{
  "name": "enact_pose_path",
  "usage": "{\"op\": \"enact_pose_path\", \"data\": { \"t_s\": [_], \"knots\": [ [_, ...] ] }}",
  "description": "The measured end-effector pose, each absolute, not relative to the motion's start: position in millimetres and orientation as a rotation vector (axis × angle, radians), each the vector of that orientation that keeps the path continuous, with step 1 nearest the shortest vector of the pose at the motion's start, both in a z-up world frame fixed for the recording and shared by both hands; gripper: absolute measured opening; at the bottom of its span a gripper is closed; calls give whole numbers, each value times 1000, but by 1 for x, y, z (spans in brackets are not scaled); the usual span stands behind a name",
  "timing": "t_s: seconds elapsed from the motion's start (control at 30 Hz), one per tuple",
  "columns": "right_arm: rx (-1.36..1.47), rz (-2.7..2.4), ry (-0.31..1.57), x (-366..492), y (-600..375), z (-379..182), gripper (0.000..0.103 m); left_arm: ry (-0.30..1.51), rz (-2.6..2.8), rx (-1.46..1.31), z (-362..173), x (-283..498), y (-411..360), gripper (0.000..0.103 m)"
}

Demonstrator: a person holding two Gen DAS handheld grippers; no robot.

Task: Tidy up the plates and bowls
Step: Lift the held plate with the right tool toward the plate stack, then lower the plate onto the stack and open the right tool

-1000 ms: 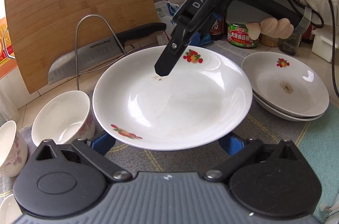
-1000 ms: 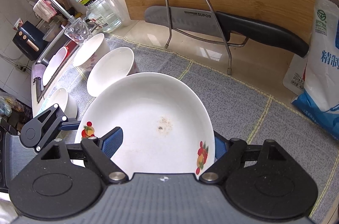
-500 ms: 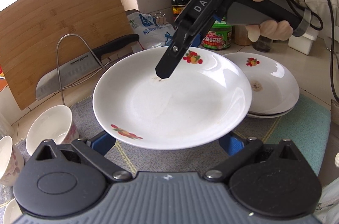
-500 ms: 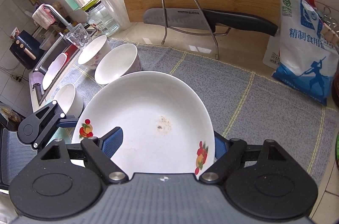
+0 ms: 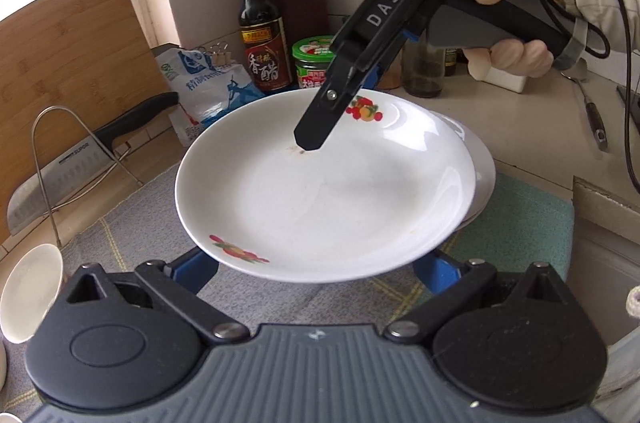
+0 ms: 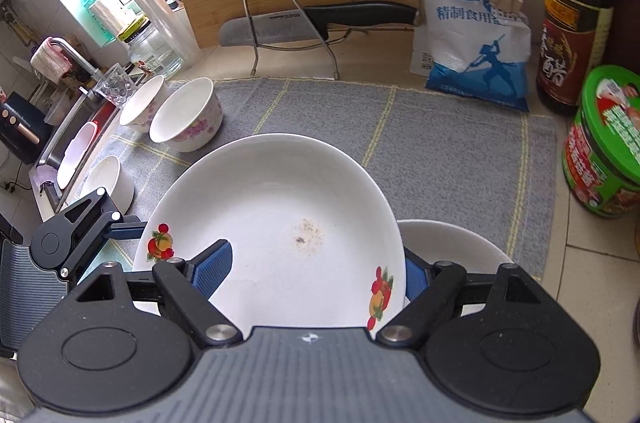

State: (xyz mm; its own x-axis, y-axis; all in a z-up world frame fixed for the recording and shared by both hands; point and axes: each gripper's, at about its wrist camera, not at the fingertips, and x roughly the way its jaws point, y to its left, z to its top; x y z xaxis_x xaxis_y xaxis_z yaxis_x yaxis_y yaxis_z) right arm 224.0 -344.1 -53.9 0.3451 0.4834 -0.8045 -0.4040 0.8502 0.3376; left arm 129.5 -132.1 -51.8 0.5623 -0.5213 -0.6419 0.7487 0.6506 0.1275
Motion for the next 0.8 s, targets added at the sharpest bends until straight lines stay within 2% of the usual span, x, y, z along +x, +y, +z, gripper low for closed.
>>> {"op": "enact_pose_path", "data": {
  "t_s": [0.8],
  "knots": [
    [190, 439, 1104, 195, -407, -81, 89, 631, -902, 460, -70, 137, -161, 102]
  ]
}}
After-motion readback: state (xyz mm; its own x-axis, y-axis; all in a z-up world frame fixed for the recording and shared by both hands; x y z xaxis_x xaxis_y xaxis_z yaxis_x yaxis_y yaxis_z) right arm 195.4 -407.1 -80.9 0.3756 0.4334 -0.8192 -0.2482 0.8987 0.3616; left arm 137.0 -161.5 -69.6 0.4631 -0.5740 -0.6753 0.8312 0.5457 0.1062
